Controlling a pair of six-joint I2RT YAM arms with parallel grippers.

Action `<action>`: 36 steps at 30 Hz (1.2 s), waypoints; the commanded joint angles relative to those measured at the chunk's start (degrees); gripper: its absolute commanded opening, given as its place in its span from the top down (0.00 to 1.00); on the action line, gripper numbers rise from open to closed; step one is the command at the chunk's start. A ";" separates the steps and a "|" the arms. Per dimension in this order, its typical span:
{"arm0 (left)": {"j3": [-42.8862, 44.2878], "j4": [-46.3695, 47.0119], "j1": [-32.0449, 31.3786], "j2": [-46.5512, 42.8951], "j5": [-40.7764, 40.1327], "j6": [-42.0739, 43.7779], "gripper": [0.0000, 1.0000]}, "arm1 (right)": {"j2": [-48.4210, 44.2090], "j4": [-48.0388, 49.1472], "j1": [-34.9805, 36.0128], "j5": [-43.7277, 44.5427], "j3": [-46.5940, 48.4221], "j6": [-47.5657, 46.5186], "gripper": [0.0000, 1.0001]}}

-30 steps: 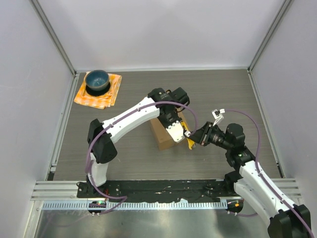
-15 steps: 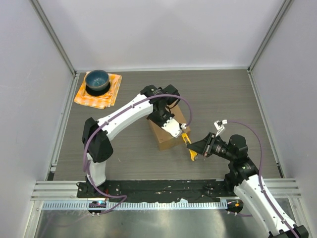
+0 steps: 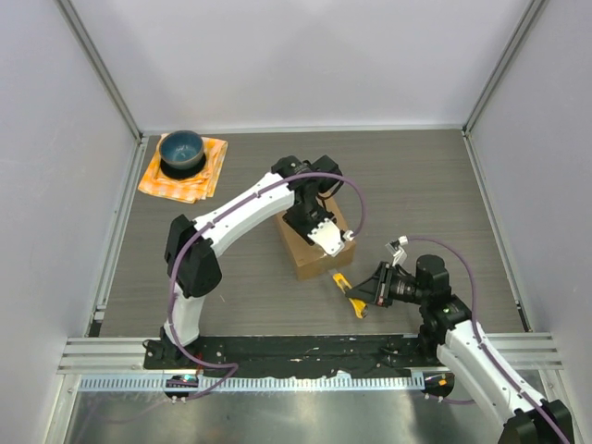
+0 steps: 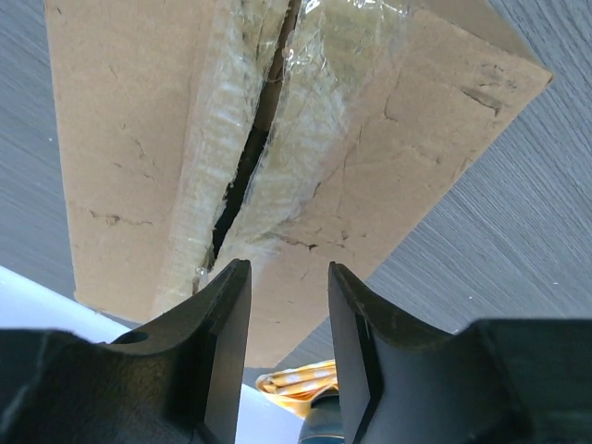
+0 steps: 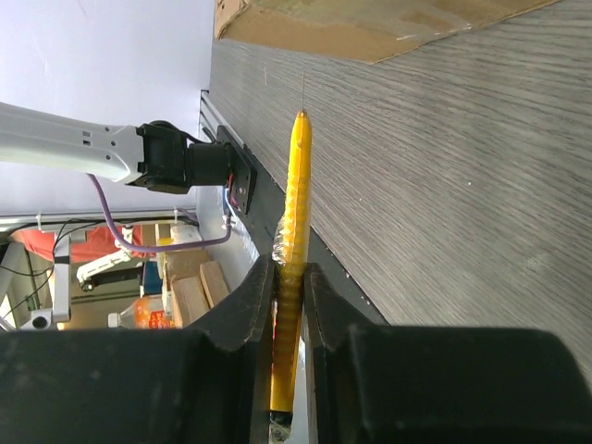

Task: Unpack the express box
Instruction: Adjust the express box at the center of the board.

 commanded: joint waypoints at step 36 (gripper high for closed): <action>-3.52 -18.65 -3.96 2.29 -2.52 8.06 0.67 | 10.22 18.23 -0.16 -0.17 -0.91 0.19 0.99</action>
